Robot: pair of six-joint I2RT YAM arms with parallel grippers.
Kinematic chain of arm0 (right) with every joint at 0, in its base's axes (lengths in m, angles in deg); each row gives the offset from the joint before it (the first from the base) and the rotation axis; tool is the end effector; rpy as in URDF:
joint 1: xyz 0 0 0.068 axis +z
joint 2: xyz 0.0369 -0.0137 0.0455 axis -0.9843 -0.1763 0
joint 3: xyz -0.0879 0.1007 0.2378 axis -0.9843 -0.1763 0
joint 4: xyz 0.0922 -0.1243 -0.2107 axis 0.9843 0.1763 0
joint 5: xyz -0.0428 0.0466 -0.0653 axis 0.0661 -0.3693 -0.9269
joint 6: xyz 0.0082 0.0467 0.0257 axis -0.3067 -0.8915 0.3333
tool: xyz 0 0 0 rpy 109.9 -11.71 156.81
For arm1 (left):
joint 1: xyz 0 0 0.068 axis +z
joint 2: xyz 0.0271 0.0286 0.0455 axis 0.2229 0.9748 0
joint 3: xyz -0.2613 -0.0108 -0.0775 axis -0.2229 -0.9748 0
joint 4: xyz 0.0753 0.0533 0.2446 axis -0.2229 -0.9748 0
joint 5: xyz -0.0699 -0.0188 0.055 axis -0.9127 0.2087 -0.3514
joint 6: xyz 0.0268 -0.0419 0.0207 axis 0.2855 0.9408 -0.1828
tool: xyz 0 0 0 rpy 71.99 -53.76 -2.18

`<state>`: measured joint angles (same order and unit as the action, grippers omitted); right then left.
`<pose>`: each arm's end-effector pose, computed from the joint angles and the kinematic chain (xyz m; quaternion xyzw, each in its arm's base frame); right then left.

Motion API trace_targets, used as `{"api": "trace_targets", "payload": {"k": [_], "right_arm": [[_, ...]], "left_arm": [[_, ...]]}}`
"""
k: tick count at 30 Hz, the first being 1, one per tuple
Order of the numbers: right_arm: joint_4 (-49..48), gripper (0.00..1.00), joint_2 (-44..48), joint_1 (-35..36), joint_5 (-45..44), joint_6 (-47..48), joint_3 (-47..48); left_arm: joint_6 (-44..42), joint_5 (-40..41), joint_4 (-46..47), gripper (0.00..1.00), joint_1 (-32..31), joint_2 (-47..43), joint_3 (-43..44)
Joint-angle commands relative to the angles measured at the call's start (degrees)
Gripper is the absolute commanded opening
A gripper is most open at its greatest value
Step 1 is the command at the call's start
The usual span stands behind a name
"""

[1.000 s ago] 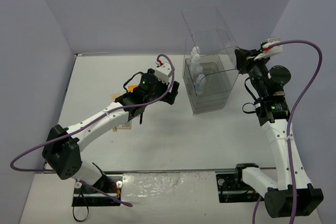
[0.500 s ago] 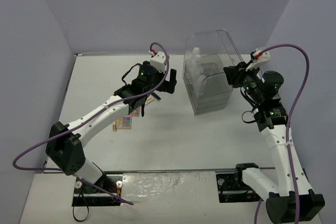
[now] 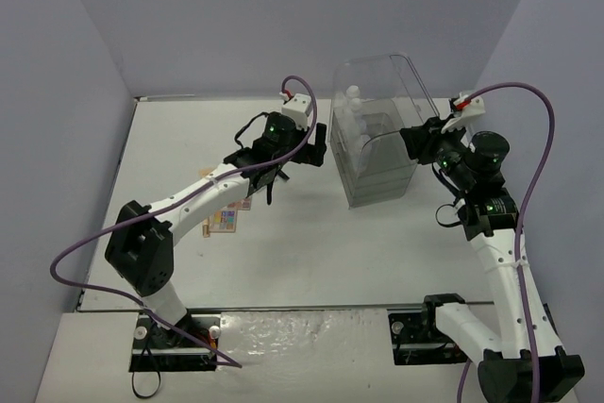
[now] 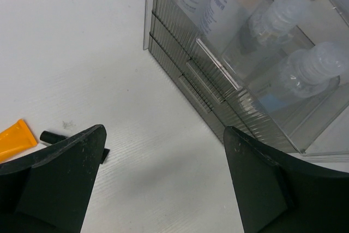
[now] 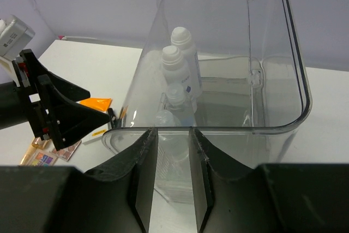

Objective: Organize the makeup

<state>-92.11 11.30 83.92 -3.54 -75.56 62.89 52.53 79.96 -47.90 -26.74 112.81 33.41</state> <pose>0.2054 0.0291 0.4156 -0.1310 0.6454 0.2152 0.7212 0.3109 -0.2565 0.3292 0.1419 0.7898 -0.2817 0.5261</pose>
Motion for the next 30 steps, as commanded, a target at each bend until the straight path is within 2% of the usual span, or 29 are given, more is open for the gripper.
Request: {"api": "trace_targets", "payload": {"k": [1, 2, 7, 12, 16, 25, 30], "right_arm": [[-1.39, 0.33, 0.86, 0.04, 1.43, 1.19, 4.01], [-0.96, 0.34, 0.86, 0.05, 1.44, 1.23, 4.43], [0.17, 0.53, 1.19, 0.41, 1.36, 0.96, 6.30], [0.19, 0.65, 0.26, 0.42, 1.46, 1.40, 7.66], [0.26, 0.76, -0.10, 0.49, 1.17, 2.10, 8.54], [0.54, 0.80, 1.06, 0.58, 0.79, 2.48, 8.98], [0.93, 0.82, 1.45, 0.58, 0.47, 3.08, 8.91]], "left_arm": [[5.37, -3.16, 5.37, 0.86, 3.18, -2.84, -2.26], [6.86, -4.34, 5.42, 0.86, 3.32, -2.83, -2.41], [20.18, -14.61, 8.62, 0.79, 7.64, -1.65, -3.09], [34.03, -21.68, 10.40, 0.75, 8.16, 2.22, -0.57], [41.91, -25.62, 15.73, 0.68, 8.07, 7.09, 0.89], [50.99, -28.07, 26.21, 0.46, 8.42, 17.04, 3.11], [52.00, -29.07, 30.36, 0.38, 8.33, 20.97, 5.25]]}}
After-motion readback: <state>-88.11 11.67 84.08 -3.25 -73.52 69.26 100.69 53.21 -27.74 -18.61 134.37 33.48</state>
